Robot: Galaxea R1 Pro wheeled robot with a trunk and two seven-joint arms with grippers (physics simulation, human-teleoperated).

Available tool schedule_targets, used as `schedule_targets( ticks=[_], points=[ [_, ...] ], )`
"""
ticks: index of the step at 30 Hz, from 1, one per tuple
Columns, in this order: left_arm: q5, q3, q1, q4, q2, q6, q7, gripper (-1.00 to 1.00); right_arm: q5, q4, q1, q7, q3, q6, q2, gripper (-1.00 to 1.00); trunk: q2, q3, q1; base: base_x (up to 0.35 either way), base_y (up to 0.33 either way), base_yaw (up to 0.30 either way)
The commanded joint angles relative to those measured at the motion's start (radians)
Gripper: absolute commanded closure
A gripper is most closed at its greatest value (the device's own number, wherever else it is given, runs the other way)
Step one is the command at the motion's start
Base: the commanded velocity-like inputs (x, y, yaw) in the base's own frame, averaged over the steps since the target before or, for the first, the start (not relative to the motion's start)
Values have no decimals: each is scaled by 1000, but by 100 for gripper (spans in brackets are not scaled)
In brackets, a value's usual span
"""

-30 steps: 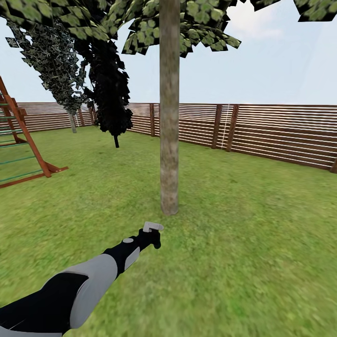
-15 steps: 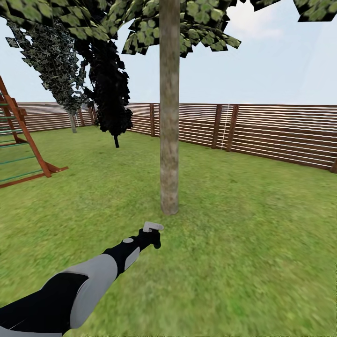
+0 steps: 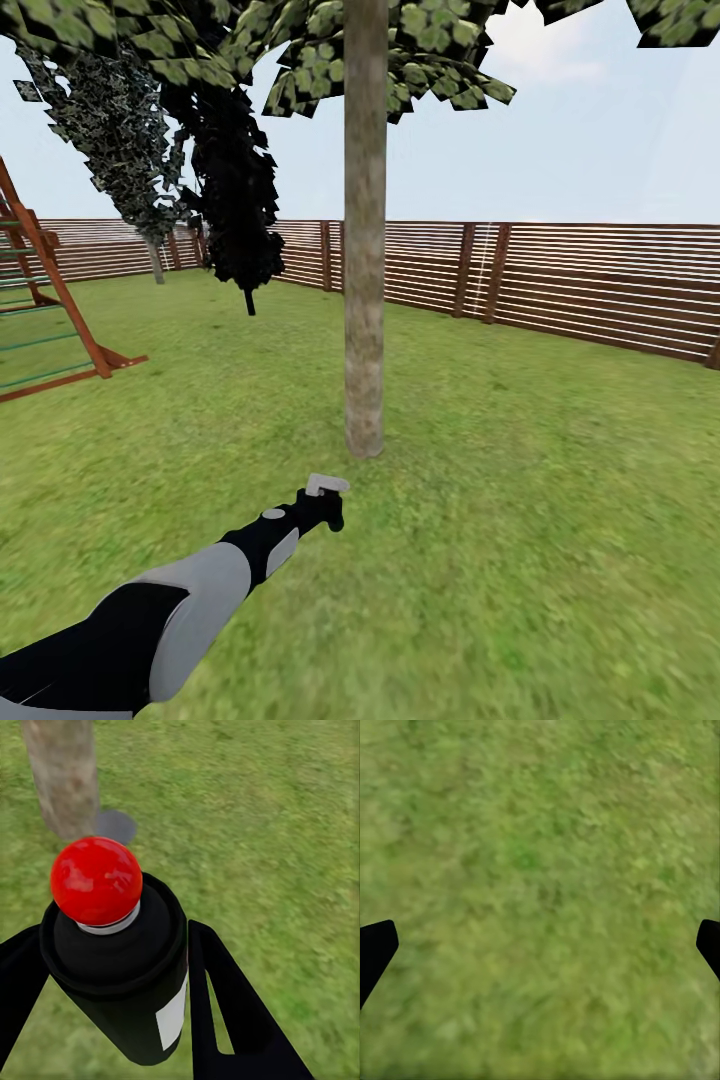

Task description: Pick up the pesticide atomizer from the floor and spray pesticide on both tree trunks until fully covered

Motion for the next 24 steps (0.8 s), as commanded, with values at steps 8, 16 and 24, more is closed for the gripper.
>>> schedule_targets(
  ticks=[8, 16, 24],
  points=[
    [-4, -4, -1, 1, 0, -4, 2, 100, -5, -92, -13, -3, 9, 24, -35, -100, -1, -2, 0, 0, 0, 0],
    [-7, -4, -1, 1, 2, -4, -2, 100, -6, -232, -211, 208, 6, 381, -102, -100, -1, -2, 0, 0, 0, 0],
    [-17, -8, -1, -2, 82, -2, -412, 100, -7, -243, -438, 738, 5, 622, -153, -100, -1, -2, 0, 0, 0, 0]
  ],
)
